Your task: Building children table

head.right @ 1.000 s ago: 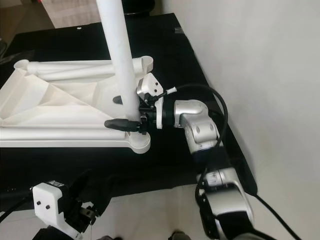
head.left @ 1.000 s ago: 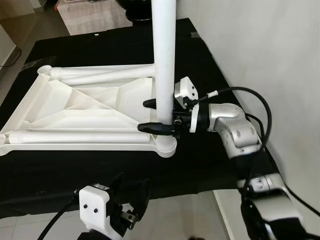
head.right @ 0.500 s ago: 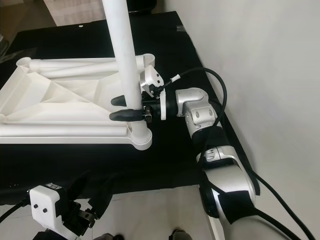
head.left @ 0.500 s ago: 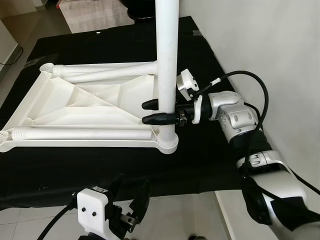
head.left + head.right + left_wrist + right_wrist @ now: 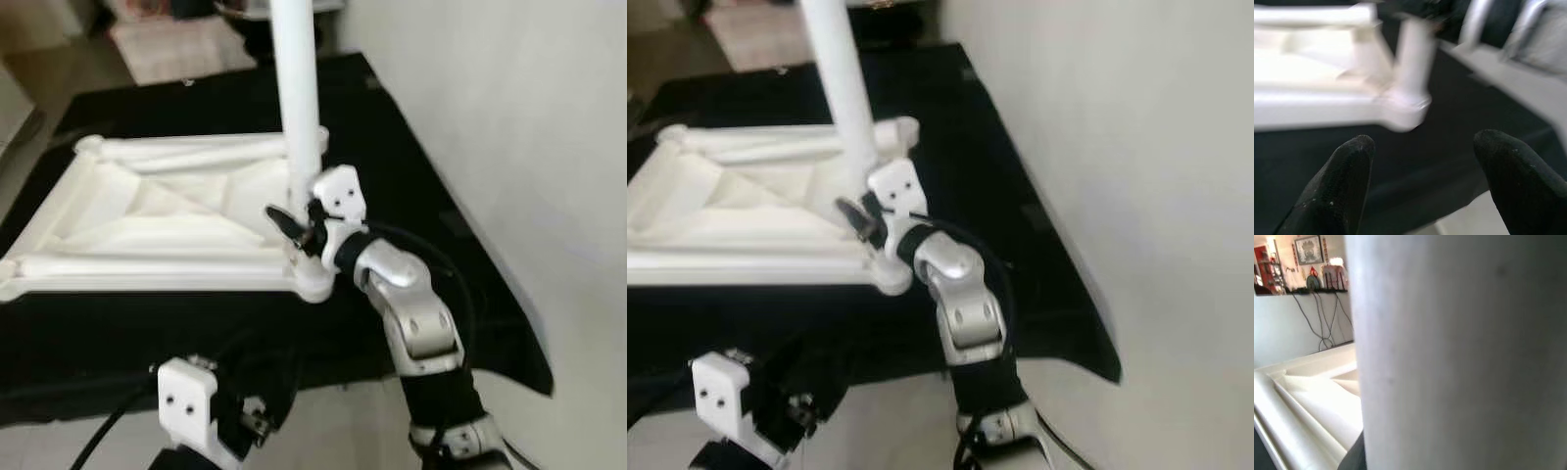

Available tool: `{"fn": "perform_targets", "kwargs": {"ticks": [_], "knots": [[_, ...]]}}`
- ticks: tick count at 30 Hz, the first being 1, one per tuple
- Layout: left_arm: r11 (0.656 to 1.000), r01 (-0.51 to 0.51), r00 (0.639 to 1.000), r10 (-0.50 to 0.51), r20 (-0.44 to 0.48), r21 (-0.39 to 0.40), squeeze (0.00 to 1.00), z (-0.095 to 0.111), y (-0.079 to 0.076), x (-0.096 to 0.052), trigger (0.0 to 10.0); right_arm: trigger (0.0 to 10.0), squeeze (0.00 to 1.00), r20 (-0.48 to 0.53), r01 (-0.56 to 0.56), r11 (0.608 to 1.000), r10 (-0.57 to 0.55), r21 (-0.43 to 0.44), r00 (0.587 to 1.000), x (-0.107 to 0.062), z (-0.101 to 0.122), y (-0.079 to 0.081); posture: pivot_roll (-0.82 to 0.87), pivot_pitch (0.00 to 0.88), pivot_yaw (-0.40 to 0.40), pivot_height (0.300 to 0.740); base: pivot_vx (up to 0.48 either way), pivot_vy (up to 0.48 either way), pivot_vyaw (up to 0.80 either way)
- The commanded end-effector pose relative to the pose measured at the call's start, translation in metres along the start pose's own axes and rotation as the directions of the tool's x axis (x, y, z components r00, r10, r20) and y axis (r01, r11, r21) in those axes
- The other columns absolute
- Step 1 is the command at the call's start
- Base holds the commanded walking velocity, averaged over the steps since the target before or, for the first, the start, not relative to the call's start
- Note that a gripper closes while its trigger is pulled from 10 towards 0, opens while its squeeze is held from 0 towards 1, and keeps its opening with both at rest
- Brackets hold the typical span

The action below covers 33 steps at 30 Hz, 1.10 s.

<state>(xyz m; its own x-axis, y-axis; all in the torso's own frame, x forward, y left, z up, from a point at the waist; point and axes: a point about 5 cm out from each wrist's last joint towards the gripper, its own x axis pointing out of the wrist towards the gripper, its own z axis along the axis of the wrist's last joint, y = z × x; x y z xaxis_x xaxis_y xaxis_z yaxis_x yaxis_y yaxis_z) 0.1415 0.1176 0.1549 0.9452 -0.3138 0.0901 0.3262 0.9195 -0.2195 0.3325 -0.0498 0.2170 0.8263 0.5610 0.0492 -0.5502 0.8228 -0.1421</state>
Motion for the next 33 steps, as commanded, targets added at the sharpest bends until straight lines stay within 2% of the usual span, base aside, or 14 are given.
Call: {"fn": "perform_targets", "kwargs": {"ticks": [1,3,4,5,9,10,11,12,13,18,24,30,32,33], "knots": [[1.0,-0.017,1.0,0.017,-0.008,0.001,0.0,-0.004,0.003,0.001,10.0,0.0,0.0,-0.124,0.041,0.998,-0.036,0.041,0.992,0.011,-0.025,-0.001,0.1,0.156,0.023,0.74,0.0,0.0,0.0],[0.999,-0.031,1.0,0.031,0.0,0.006,0.0,-0.004,0.003,0.002,10.0,0.0,0.0,-0.111,0.034,0.999,-0.029,0.036,0.993,0.015,-0.022,-0.003,0.1,0.148,0.021,0.74,0.0,0.0,0.0],[0.999,-0.043,0.999,0.043,0.006,0.012,0.0,-0.004,0.004,0.002,10.0,0.8,0.0,-0.102,0.024,0.999,-0.021,0.028,0.995,0.017,-0.02,-0.004,0.1,0.148,0.021,0.74,0.0,0.0,0.0],[0.999,-0.05,0.999,0.05,0.008,0.015,0.0,-0.004,0.005,0.002,10.0,10.0,0.0,-0.094,0.023,0.999,-0.02,0.027,0.995,0.018,-0.018,-0.006,0.1,0.141,0.02,0.74,0.0,0.0,0.0],[0.999,-0.049,0.999,0.049,0.007,0.013,0.0,-0.005,0.006,0.003,10.0,10.0,0.0,-0.06,0.032,0.999,-0.03,0.034,0.998,0.014,-0.012,-0.006,0.08,0.136,0.028,0.74,0.0,0.0,0.0],[0.999,-0.045,0.999,0.045,0.006,0.011,0.0,-0.005,0.006,0.004,10.0,10.0,0.53,-0.048,0.045,0.998,-0.043,0.039,0.998,0.01,-0.009,-0.006,0.08,0.135,0.029,0.74,0.0,0.0,0.0],[0.999,-0.041,0.999,0.041,0.004,0.008,0.0,-0.005,0.007,0.005,10.0,10.0,1.0,-0.035,0.055,0.997,-0.054,0.046,0.998,0.005,-0.007,-0.007,0.08,0.132,0.032,0.74,0.0,0.0,0.0],[0.999,-0.041,0.999,0.041,0.004,0.008,0.0,-0.005,0.007,0.005,10.0,10.0,1.0,-0.035,0.055,0.997,-0.054,0.046,0.998,0.005,-0.007,-0.007,0.08,0.132,0.032,0.74,0.0,0.0,0.0],[0.999,-0.034,0.999,0.034,0.002,0.005,0.0,-0.007,0.009,0.008,10.0,10.0,1.0,-0.017,0.091,0.995,-0.091,0.046,0.996,-0.006,-0.003,-0.015,0.06,0.126,0.043,0.74,0.0,0.0,0.0],[0.999,-0.033,0.999,0.032,0.002,0.004,0.0,-0.008,0.01,0.011,10.0,10.0,1.0,-0.004,0.112,0.993,-0.112,0.046,0.994,-0.011,-0.001,-0.022,0.05,0.122,0.046,0.74,0.0,0.0,0.0],[0.999,-0.042,0.999,0.042,0.012,0.01,0.0,-0.01,0.015,0.016,10.0,10.0,1.0,0.076,0.141,0.989,-0.145,0.044,0.987,-0.027,0.017,-0.047,0.03,0.113,0.056,0.74,0.0,0.0,0.0],[0.999,-0.046,0.999,0.045,0.015,0.013,0.0,-0.01,0.018,0.017,10.0,10.0,1.0,0.118,0.049,0.997,-0.056,0.057,0.991,-0.038,0.029,-0.043,0.03,0.113,0.057,0.74,0.0,0.0,0.0],[0.999,-0.047,0.999,0.047,0.016,0.016,0.0,-0.01,0.02,0.017,10.0,10.0,1.0,0.152,-0.051,0.997,0.043,0.049,0.988,-0.046,0.038,-0.033,0.03,0.115,0.058,0.74,0.0,0.0,0.0],[0.999,-0.047,0.999,0.047,0.016,0.016,0.0,-0.01,0.02,0.017,10.0,10.0,1.0,0.152,-0.051,0.997,0.043,0.049,0.988,-0.046,0.038,-0.033,0.03,0.115,0.058,0.74,0.0,0.0,0.0]]}}
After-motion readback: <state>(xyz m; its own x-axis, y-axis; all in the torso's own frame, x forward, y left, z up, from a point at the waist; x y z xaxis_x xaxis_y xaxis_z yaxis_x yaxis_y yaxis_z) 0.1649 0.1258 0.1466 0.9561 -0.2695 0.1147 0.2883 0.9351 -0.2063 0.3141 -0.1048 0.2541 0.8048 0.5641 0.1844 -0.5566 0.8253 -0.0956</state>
